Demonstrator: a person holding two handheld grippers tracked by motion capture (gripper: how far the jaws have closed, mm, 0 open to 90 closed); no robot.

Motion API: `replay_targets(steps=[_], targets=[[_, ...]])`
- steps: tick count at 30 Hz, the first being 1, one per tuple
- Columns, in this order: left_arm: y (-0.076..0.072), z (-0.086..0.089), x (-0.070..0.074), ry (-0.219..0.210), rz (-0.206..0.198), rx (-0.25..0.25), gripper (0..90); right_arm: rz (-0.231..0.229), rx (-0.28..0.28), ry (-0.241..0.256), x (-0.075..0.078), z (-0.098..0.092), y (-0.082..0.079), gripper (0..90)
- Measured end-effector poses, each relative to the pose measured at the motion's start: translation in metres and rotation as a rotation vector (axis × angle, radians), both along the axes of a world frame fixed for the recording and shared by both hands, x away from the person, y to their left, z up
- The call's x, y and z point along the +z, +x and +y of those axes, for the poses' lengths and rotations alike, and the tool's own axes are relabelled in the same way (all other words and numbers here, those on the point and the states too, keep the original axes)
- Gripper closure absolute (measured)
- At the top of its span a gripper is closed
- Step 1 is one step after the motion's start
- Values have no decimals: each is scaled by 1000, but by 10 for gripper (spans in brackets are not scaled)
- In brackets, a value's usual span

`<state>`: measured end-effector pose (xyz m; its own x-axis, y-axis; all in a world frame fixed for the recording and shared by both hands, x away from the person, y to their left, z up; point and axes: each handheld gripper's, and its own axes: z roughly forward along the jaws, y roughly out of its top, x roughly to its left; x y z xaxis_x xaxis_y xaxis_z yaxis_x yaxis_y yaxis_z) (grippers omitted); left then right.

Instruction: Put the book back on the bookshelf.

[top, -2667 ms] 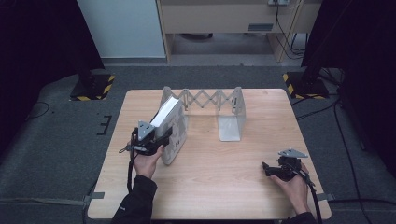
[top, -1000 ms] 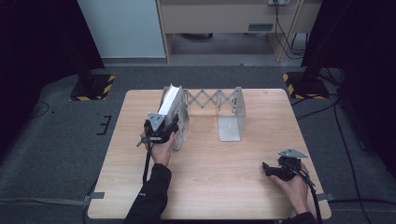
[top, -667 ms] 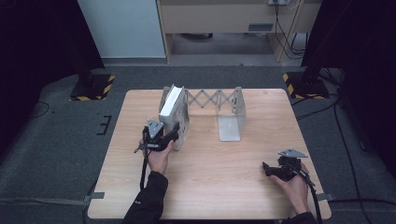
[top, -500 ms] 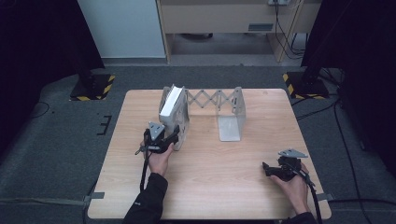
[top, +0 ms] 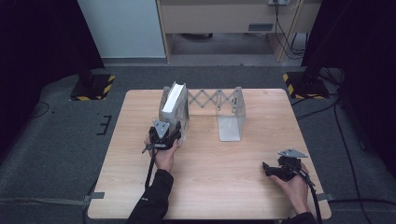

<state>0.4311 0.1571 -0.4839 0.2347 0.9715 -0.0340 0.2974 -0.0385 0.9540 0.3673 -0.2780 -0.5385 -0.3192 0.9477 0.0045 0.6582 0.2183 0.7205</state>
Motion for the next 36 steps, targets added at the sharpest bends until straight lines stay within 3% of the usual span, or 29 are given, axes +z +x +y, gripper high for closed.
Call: replay_targets(steps=[8, 13, 16, 19, 25, 36], targets=[[8, 1, -5, -29, -31, -3, 514, 0, -1, 1, 0, 0, 0, 93], [11, 5, -7, -96, -30, -28, 495, 0, 0, 0, 0, 0, 0, 93], [8, 6, -6, -92, -15, -64, 479, -1, -5, 2, 0, 0, 0, 93], [3, 6, -4, -59, 15, -94, 464, -1, -5, 2, 0, 0, 0, 93], [-4, 9, -7, -70, 27, -106, 469, 0, -1, 0, 0, 0, 0, 93], [4, 2, -5, -75, 46, -91, 469, 0, -1, 0, 0, 0, 0, 93]])
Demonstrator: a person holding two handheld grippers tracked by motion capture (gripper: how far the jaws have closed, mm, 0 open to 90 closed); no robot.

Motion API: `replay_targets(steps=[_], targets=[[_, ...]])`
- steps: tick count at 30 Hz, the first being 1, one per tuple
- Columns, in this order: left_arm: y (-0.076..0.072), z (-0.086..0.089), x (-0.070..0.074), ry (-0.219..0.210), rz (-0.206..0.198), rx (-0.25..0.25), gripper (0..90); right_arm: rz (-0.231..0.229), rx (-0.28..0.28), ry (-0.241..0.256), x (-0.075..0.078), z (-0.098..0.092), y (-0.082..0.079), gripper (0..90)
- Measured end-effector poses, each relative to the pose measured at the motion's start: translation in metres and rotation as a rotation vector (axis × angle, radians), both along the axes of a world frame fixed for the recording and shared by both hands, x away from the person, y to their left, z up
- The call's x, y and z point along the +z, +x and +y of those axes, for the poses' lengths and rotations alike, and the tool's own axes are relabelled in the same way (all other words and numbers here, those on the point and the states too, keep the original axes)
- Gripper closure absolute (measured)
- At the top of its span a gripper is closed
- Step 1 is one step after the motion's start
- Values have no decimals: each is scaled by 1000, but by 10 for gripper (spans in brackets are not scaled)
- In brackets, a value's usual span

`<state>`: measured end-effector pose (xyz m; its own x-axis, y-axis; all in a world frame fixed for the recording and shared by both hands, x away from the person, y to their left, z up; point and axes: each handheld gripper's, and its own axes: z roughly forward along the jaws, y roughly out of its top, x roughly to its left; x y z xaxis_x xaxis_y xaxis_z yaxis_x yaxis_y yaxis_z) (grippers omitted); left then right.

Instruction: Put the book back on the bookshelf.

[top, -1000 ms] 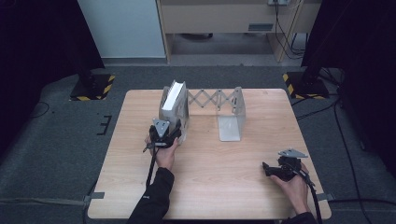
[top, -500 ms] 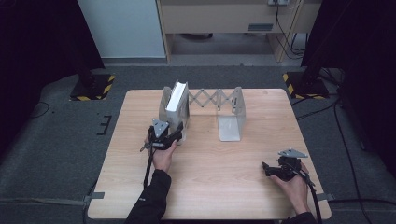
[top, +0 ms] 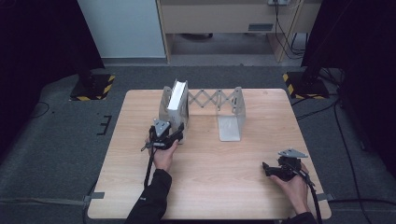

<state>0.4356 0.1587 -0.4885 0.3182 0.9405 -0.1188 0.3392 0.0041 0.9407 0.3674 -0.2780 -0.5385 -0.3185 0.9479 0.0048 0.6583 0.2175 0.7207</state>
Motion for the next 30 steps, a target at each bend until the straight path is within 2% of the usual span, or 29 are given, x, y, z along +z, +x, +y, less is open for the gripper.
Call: replay_targets(steps=[8, 9, 13, 18, 24, 28, 30], targets=[[3, -4, -1, -12, -4, 5, 461, -1, -4, 1, 0, 0, 0, 92], [3, -4, 0, -7, 0, 2, 460, 0, 0, 0, 0, 0, 0, 92], [9, -9, 9, 22, 65, -8, 457, 0, 1, -1, 0, 0, 0, 92], [13, -16, 7, 27, 55, -17, 430, 0, -2, -1, 0, 0, 0, 92], [15, -15, 5, 5, 53, -38, 408, -1, -1, -1, 0, 0, 0, 92], [13, -9, 6, -37, 54, -69, 385, 0, -1, -1, 0, 0, 0, 92], [10, -4, 8, -34, 65, -83, 374, 0, -2, -1, 0, 0, 0, 92]])
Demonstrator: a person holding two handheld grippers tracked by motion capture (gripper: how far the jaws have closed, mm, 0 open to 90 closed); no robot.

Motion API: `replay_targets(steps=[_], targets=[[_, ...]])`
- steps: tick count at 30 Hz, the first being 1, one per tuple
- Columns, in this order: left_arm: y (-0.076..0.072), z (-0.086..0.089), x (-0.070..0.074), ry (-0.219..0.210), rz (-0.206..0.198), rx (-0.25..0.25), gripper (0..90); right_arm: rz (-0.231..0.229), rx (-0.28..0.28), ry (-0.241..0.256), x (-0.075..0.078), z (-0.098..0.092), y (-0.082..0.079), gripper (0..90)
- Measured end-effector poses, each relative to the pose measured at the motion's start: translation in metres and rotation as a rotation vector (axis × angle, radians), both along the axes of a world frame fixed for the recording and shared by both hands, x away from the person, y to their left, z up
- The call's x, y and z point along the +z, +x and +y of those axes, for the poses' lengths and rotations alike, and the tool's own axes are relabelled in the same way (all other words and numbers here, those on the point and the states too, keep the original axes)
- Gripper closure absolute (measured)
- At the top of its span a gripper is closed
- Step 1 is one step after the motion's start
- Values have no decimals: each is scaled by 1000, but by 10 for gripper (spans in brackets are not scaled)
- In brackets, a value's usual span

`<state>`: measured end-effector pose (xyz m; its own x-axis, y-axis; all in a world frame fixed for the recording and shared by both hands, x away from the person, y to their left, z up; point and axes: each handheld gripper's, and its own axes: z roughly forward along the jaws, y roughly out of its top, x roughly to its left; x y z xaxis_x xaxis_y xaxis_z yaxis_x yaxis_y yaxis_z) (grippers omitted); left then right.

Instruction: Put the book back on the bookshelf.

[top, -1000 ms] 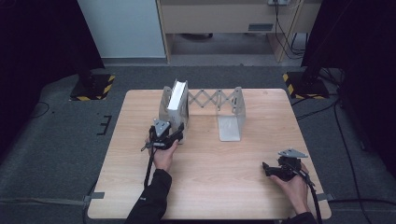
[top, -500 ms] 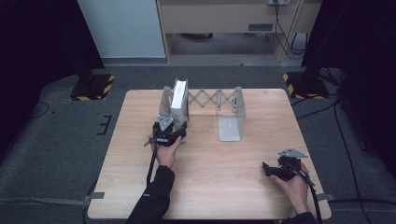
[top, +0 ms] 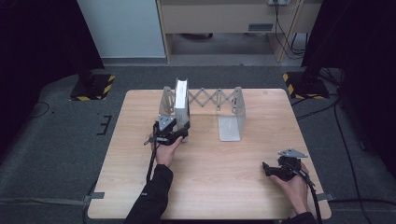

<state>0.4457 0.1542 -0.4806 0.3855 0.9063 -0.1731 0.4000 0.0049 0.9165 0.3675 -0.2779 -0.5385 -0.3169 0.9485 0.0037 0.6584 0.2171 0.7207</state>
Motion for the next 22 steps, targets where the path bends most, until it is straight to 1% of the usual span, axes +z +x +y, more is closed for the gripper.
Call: replay_targets(steps=[2, 4, 6, 9, 11, 14, 16, 18, 19, 22], targets=[[-6, 4, 2, 23, 15, -11, 362, 0, 0, 0, 0, 0, 0, 92], [-12, 9, 3, 37, 29, -25, 360, 1, 0, 1, 0, 0, 0, 91], [-20, 14, 5, 73, 45, -43, 353, 0, 0, 0, 0, 0, 0, 92], [-34, 24, 2, 86, 52, -69, 351, 0, 0, 0, 0, 0, 0, 91], [-43, 30, -1, 107, 62, -80, 345, 0, 0, 0, 0, 0, 0, 92], [-55, 39, -7, 113, 68, -88, 341, 0, 0, 0, 0, 0, 0, 91], [-62, 46, -11, 105, 75, -94, 334, 1, 2, 0, 0, 0, 0, 91], [-66, 51, -14, 95, 102, -97, 306, 0, 0, 0, 0, 0, 0, 92], [-69, 54, -16, 93, 122, -100, 304, 0, 2, 0, 0, 0, 0, 92], [-75, 64, -20, 108, 168, -98, 275, 0, 2, 0, 0, 0, 0, 97]])
